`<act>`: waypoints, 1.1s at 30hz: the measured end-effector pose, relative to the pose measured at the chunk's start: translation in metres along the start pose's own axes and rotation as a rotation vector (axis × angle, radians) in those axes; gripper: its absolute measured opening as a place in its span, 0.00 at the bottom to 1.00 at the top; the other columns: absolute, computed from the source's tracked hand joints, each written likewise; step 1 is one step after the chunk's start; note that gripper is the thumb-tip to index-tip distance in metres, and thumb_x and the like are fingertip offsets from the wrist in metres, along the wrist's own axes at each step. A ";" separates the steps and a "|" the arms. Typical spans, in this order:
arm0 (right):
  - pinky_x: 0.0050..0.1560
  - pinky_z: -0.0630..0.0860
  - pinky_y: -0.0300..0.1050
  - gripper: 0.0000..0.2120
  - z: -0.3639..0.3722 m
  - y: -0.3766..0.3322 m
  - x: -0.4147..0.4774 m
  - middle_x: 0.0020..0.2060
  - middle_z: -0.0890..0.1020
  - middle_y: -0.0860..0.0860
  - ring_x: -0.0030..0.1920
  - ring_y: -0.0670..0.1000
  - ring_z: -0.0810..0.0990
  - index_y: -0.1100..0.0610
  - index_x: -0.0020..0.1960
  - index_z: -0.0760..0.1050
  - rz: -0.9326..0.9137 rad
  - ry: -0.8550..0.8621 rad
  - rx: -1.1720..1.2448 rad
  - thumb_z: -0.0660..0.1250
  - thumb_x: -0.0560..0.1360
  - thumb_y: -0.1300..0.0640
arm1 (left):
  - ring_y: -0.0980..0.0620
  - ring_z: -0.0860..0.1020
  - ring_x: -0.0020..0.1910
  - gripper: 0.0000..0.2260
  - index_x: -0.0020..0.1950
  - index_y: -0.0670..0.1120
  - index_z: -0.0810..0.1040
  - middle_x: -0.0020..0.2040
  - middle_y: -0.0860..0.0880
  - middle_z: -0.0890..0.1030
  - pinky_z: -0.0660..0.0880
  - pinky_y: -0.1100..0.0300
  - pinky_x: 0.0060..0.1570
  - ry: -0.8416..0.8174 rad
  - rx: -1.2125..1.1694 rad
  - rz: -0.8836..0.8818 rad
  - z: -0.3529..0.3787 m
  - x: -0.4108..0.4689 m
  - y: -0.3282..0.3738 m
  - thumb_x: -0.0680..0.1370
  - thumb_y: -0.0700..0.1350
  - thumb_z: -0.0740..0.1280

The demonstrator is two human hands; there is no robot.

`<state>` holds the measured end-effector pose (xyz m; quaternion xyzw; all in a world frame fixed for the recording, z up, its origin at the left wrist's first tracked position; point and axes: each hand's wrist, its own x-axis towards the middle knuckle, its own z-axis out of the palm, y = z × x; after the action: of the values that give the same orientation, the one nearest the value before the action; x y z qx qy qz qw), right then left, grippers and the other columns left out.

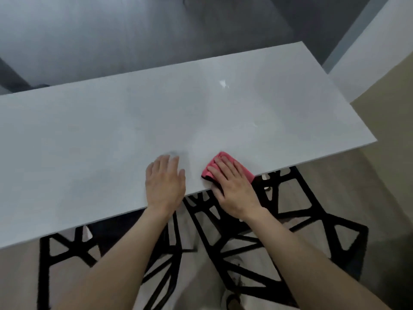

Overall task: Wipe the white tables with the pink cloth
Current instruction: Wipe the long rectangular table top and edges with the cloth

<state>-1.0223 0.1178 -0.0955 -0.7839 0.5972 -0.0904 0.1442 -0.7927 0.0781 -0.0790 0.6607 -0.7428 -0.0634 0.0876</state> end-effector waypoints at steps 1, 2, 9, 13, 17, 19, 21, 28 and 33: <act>0.87 0.48 0.57 0.27 0.002 0.006 0.002 0.87 0.56 0.50 0.88 0.50 0.46 0.49 0.85 0.63 -0.024 0.017 -0.021 0.58 0.88 0.44 | 0.41 0.70 0.78 0.20 0.79 0.46 0.72 0.78 0.43 0.73 0.64 0.42 0.79 -0.004 0.003 0.008 0.006 0.007 0.009 0.88 0.50 0.60; 0.87 0.48 0.56 0.28 0.002 0.011 0.004 0.87 0.55 0.50 0.88 0.50 0.45 0.49 0.85 0.62 -0.054 0.024 -0.054 0.55 0.88 0.41 | 0.42 0.66 0.81 0.21 0.81 0.47 0.70 0.81 0.44 0.70 0.62 0.42 0.81 -0.013 0.013 0.017 0.012 0.015 0.016 0.88 0.51 0.58; 0.87 0.48 0.59 0.30 0.006 0.009 0.019 0.88 0.47 0.50 0.88 0.51 0.40 0.47 0.88 0.53 -0.060 0.039 -0.066 0.50 0.89 0.39 | 0.45 0.59 0.87 0.24 0.85 0.53 0.66 0.86 0.45 0.64 0.54 0.40 0.84 0.081 0.040 -0.005 0.041 0.028 0.017 0.89 0.56 0.54; 0.86 0.52 0.59 0.30 -0.009 0.056 0.012 0.88 0.50 0.49 0.88 0.50 0.43 0.47 0.88 0.55 -0.093 0.057 -0.098 0.52 0.88 0.39 | 0.46 0.58 0.87 0.25 0.85 0.53 0.66 0.86 0.46 0.64 0.55 0.40 0.84 0.095 0.040 -0.015 0.041 0.025 0.017 0.89 0.57 0.53; 0.86 0.52 0.61 0.30 -0.024 0.089 0.017 0.88 0.53 0.50 0.88 0.51 0.45 0.48 0.87 0.59 0.151 0.119 -0.110 0.52 0.87 0.40 | 0.46 0.59 0.87 0.24 0.85 0.53 0.67 0.86 0.46 0.65 0.55 0.40 0.85 0.099 0.049 -0.022 0.040 0.026 0.020 0.89 0.56 0.54; 0.87 0.49 0.61 0.31 -0.015 0.059 0.031 0.88 0.52 0.54 0.88 0.54 0.44 0.51 0.87 0.58 0.282 0.163 -0.123 0.50 0.88 0.40 | 0.46 0.59 0.87 0.24 0.85 0.53 0.67 0.86 0.46 0.65 0.55 0.40 0.84 0.100 0.055 -0.024 0.040 0.026 0.020 0.89 0.56 0.54; 0.87 0.48 0.62 0.32 -0.001 0.020 0.053 0.88 0.50 0.56 0.88 0.56 0.42 0.53 0.88 0.55 0.247 0.150 -0.109 0.49 0.88 0.40 | 0.47 0.58 0.87 0.24 0.85 0.53 0.67 0.86 0.46 0.64 0.55 0.40 0.85 0.102 0.067 -0.023 0.040 0.026 0.020 0.89 0.56 0.53; 0.86 0.52 0.60 0.29 -0.012 0.048 0.049 0.88 0.54 0.49 0.88 0.50 0.45 0.47 0.86 0.60 -0.034 0.077 -0.069 0.49 0.88 0.39 | 0.46 0.59 0.87 0.24 0.85 0.52 0.68 0.86 0.46 0.65 0.55 0.40 0.84 0.125 0.056 -0.020 0.038 0.026 0.021 0.89 0.56 0.54; 0.86 0.50 0.61 0.31 -0.034 0.097 0.015 0.88 0.54 0.51 0.88 0.52 0.47 0.49 0.87 0.60 0.389 0.195 -0.107 0.46 0.88 0.37 | 0.46 0.59 0.87 0.25 0.85 0.52 0.67 0.86 0.46 0.64 0.55 0.40 0.84 0.109 0.057 -0.022 0.038 0.026 0.023 0.89 0.56 0.53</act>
<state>-1.1168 0.0754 -0.0965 -0.6481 0.7521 -0.1046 0.0587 -0.8258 0.0544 -0.1098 0.6735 -0.7312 -0.0073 0.1084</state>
